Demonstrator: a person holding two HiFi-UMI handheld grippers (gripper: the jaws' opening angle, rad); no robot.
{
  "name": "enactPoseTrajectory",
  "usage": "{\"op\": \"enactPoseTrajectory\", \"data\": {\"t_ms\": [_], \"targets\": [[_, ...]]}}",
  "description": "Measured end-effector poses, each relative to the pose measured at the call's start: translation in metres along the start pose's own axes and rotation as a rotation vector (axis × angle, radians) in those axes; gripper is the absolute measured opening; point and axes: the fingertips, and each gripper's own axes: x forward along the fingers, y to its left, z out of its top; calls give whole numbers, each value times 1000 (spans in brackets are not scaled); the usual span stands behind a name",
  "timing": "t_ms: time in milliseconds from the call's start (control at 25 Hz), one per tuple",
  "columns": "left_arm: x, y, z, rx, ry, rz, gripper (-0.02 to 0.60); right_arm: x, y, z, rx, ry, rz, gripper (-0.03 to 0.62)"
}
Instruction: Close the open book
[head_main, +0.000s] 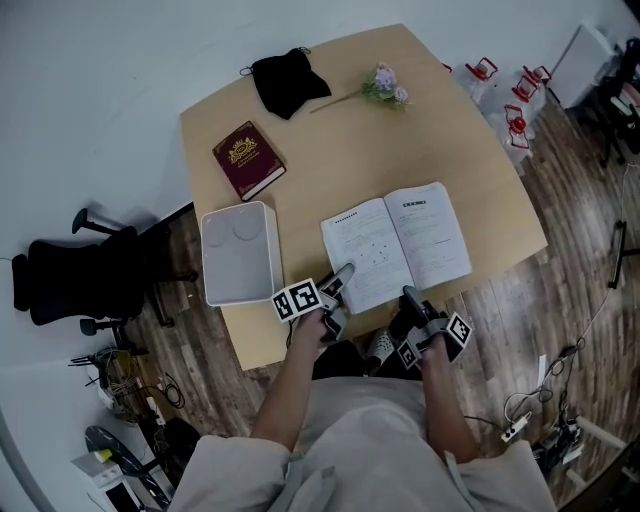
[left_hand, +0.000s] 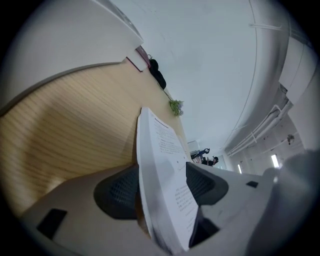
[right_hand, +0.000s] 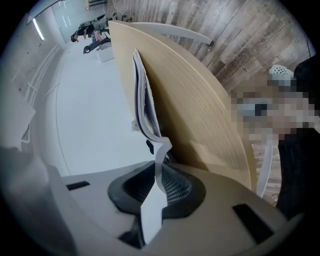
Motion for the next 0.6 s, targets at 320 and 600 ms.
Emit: {"op": "enactPoseTrajectory", "data": {"t_ms": [320,600], "targets": [[2,-3,4,-23,48,-73,290,-2,-18,10,-6,14,-34,54],[-3,-8,-2,9,72,-102,217,-9,-27,21,-42,20,-83,60]]}}
